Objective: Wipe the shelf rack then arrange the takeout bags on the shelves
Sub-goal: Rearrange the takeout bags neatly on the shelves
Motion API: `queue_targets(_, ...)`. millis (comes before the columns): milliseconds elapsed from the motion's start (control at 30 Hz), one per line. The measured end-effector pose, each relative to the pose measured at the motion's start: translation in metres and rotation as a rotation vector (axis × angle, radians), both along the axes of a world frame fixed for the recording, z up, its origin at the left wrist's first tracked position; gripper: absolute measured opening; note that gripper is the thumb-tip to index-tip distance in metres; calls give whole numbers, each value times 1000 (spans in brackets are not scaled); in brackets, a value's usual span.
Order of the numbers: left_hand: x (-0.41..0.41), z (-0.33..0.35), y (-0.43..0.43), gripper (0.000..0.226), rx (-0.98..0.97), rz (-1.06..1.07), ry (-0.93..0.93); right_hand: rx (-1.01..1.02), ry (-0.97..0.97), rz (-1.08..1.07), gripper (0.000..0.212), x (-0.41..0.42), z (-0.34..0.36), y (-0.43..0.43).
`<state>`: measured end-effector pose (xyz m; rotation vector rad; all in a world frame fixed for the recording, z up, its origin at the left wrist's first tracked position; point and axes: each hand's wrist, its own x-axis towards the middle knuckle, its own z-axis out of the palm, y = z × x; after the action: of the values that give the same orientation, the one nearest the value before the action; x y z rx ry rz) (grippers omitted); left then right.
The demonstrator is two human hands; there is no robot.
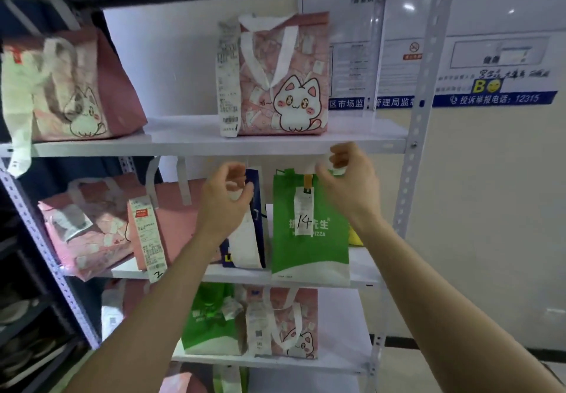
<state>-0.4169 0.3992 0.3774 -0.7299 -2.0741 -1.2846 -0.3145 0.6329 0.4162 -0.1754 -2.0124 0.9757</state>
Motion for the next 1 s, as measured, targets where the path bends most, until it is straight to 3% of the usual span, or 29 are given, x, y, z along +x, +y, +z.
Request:
queue_targets(133, -31, 71, 1, 49, 81, 95, 110, 44, 74, -55, 66, -38, 65, 1)
queue_targets(233, -62, 120, -1, 84, -4, 68, -53, -72, -70, -33, 112, -67, 100, 5)
queue_targets(300, -76, 140, 1, 94, -67, -55, -163, -162, -189, 21, 125, -83, 109, 6)
queue_targets(433, -97, 143, -15, 86, -195, -143, -160, -180, -260, -1, 104, -107, 101, -7)
queue_targets(500, -110, 137, -42, 86, -191, -123, -140, -171, -211, -22, 84, -118, 95, -29)
queue_targets(667, -145, 121, -132, 85, -175, -15, -56, -126, -177, -8, 60, -149, 91, -115)
queue_targets(1000, -188, 116, -231, 85, -192, -11, -55, -97, -156, -13, 58, -190, 91, -221)
